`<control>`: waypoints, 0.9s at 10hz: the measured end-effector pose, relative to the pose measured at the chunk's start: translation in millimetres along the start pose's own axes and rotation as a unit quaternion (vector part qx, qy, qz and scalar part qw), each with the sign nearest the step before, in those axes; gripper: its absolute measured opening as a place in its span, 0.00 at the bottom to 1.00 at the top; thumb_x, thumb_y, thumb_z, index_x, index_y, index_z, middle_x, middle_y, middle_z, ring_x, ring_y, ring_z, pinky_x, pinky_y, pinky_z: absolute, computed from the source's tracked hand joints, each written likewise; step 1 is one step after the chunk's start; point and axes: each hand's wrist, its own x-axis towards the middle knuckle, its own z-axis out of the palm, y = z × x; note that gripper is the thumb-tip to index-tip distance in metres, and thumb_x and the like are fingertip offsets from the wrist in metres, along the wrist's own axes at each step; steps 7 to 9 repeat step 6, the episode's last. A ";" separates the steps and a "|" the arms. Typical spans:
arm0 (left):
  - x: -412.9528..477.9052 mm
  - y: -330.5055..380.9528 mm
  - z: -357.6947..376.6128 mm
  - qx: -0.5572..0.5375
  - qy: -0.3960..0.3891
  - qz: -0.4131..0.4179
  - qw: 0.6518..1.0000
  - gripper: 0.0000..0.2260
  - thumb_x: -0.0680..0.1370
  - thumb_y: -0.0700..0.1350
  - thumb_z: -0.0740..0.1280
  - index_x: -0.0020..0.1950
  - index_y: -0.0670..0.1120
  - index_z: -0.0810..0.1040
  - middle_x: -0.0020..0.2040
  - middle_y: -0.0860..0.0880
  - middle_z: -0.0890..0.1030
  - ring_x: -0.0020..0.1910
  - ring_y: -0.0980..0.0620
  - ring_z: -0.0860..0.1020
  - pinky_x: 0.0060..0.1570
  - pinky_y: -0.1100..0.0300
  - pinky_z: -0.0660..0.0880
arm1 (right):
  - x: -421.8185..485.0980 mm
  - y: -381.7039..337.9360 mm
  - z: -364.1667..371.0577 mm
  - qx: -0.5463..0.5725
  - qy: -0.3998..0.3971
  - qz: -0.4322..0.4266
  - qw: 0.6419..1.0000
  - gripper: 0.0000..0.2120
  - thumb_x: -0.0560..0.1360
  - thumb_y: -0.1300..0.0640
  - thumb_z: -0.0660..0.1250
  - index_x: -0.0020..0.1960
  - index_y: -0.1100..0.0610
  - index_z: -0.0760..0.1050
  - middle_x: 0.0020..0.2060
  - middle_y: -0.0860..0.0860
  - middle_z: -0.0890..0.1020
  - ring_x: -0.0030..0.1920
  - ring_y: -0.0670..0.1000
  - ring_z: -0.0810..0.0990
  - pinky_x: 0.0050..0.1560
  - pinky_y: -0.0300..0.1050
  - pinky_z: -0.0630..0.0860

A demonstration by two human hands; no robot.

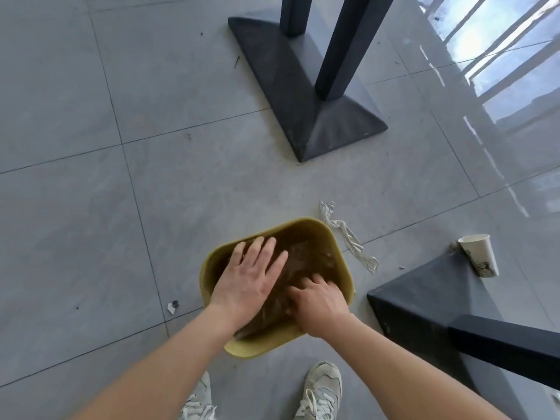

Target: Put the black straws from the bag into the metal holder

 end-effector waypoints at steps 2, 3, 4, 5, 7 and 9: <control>-12.2 16.7 25.9 0.029 -0.150 -0.001 0.988 0.18 0.81 0.49 0.60 0.70 0.49 0.70 0.78 0.40 0.61 0.75 0.33 0.57 0.72 0.31 0.53 | 52.8 -10.1 11.4 0.090 -0.060 -0.003 0.994 0.27 0.81 0.53 0.63 0.79 0.49 0.62 0.72 0.55 0.71 0.69 0.59 0.73 0.68 0.56 0.74; -2.0 17.9 30.8 0.028 -0.213 -0.048 0.976 0.21 0.80 0.54 0.60 0.73 0.52 0.68 0.78 0.41 0.60 0.75 0.32 0.55 0.72 0.29 0.50 | 69.1 -10.4 19.1 0.105 -0.087 0.003 0.991 0.31 0.80 0.55 0.63 0.80 0.48 0.57 0.75 0.55 0.67 0.71 0.60 0.71 0.69 0.56 0.73; -0.5 14.9 31.1 0.038 -0.256 -0.067 0.964 0.22 0.80 0.54 0.61 0.74 0.51 0.67 0.77 0.40 0.61 0.75 0.32 0.56 0.72 0.30 0.52 | 75.7 -11.7 22.0 0.115 -0.065 0.027 0.991 0.24 0.80 0.56 0.63 0.76 0.48 0.65 0.68 0.55 0.75 0.63 0.58 0.77 0.63 0.54 0.77; -4.1 11.8 24.7 0.041 -0.247 -0.075 0.965 0.23 0.79 0.54 0.63 0.73 0.50 0.68 0.75 0.40 0.63 0.74 0.33 0.59 0.72 0.31 0.54 | 67.5 -13.3 13.3 0.119 -0.016 0.015 0.993 0.20 0.80 0.55 0.62 0.71 0.47 0.71 0.62 0.53 0.79 0.57 0.56 0.80 0.56 0.52 0.80; -13.3 15.5 6.0 0.015 -0.232 -0.081 0.969 0.23 0.80 0.54 0.62 0.74 0.50 0.66 0.77 0.40 0.62 0.76 0.34 0.56 0.73 0.32 0.55 | 48.9 -13.2 -1.6 0.110 0.071 0.030 0.991 0.16 0.79 0.50 0.62 0.66 0.46 0.74 0.58 0.50 0.81 0.57 0.56 0.79 0.55 0.53 0.79; -13.3 15.5 6.0 0.015 -0.232 -0.081 0.969 0.23 0.80 0.54 0.62 0.74 0.50 0.66 0.77 0.40 0.62 0.76 0.34 0.56 0.73 0.32 0.55 | 48.9 -13.2 -1.6 0.110 0.071 0.030 0.991 0.16 0.79 0.50 0.62 0.66 0.46 0.74 0.58 0.50 0.81 0.57 0.56 0.79 0.55 0.53 0.79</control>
